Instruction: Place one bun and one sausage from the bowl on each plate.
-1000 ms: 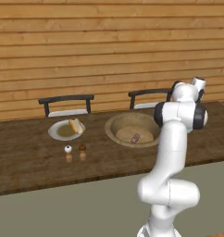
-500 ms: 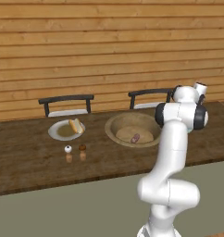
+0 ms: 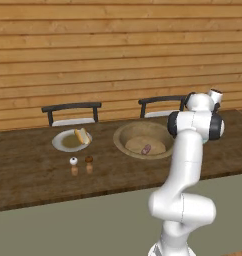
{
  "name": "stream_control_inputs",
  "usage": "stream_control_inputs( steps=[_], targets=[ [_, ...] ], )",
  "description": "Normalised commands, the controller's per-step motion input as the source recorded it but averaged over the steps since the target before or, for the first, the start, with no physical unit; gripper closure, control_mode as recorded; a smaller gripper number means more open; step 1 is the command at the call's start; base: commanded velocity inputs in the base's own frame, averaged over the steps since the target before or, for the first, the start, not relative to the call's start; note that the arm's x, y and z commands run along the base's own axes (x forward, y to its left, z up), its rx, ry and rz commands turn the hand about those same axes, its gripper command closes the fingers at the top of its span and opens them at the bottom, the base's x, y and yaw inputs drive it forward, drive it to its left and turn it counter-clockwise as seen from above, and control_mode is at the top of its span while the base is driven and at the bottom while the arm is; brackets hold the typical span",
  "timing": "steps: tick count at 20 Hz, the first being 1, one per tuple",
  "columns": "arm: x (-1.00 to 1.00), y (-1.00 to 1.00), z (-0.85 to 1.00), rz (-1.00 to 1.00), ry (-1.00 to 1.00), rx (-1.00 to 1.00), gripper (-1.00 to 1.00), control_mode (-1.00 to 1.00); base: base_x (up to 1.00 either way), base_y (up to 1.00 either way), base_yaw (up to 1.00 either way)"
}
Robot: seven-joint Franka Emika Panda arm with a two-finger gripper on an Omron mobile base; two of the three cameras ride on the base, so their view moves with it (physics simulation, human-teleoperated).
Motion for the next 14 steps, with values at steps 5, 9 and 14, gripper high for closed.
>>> stream_control_inputs(
  steps=[5,9,14],
  targets=[
    [0.0,0.0,0.03,0.0,0.0,0.0,-1.0,-1.0,0.0,0.0,0.0],
    [0.0,0.0,0.24,-0.02,0.0,-0.03,-1.0,-1.0,0.0,0.0,0.0],
    [-0.1,0.04,0.32,-0.02,-0.01,-0.01,-1.0,-1.0,0.0,0.0,0.0]
  ],
)
